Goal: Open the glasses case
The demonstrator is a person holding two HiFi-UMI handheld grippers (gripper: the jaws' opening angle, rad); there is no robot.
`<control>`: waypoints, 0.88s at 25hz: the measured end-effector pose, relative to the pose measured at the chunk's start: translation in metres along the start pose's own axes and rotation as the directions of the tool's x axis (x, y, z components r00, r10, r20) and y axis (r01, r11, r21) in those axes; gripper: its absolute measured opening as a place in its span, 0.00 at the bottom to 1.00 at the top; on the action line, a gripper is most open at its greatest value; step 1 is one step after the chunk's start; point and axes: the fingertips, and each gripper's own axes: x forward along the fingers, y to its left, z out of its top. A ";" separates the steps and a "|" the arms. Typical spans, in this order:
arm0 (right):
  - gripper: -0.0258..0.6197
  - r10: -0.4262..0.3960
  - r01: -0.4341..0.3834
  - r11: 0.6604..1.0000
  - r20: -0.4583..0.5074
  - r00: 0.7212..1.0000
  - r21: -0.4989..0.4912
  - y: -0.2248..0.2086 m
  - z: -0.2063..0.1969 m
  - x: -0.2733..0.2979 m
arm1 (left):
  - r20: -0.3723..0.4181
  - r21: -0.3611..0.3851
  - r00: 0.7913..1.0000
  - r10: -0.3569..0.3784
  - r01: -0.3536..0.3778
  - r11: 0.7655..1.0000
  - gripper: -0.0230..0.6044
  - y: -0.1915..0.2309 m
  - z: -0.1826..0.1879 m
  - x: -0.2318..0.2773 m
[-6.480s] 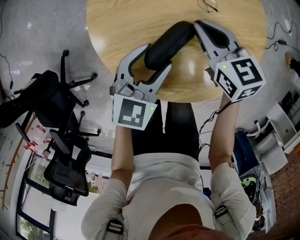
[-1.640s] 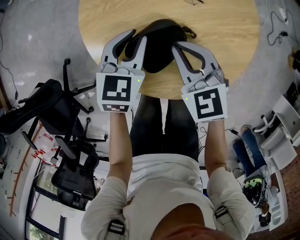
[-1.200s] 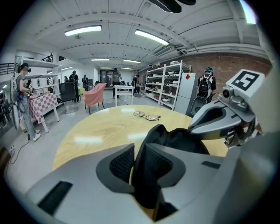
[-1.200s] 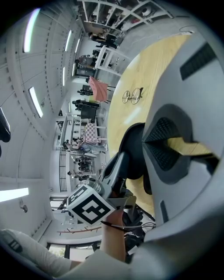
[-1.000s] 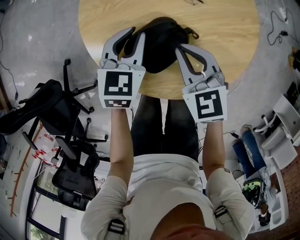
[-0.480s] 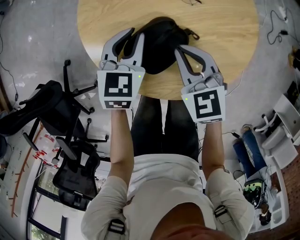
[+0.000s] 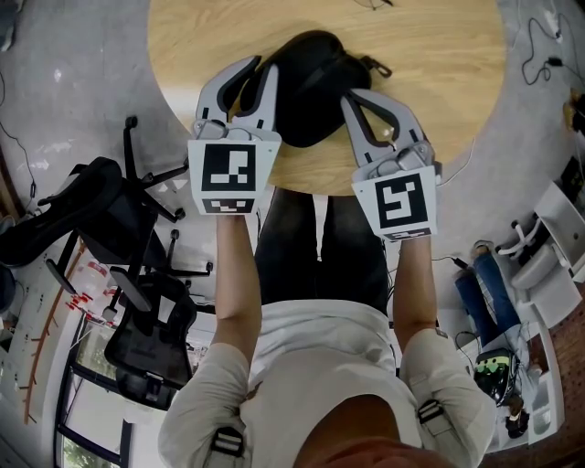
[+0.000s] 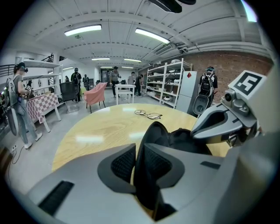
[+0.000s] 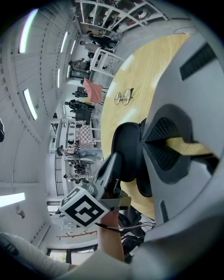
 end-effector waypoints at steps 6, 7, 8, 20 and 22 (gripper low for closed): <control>0.07 0.004 -0.004 1.000 -0.012 1.000 -0.007 0.000 0.000 0.002 | -0.003 -0.003 1.000 -0.002 0.002 1.000 0.15 0.001 -0.001 0.001; 0.07 0.004 -0.004 1.000 -0.012 1.000 -0.006 0.001 0.000 0.003 | -0.002 -0.004 1.000 -0.002 0.002 1.000 0.15 0.002 -0.002 0.001; 0.07 0.004 -0.004 1.000 -0.015 1.000 -0.009 0.001 0.000 0.004 | -0.002 -0.004 1.000 -0.002 0.002 1.000 0.15 0.003 -0.002 0.001; 0.07 0.001 -0.001 1.000 -0.017 1.000 -0.017 0.000 0.001 0.001 | 0.001 -0.003 1.000 -0.008 0.008 1.000 0.15 0.000 -0.001 0.000; 0.07 -0.003 0.003 1.000 -0.008 1.000 -0.004 -0.001 0.001 0.002 | 0.000 -0.003 1.000 -0.010 0.010 1.000 0.15 0.000 -0.002 0.001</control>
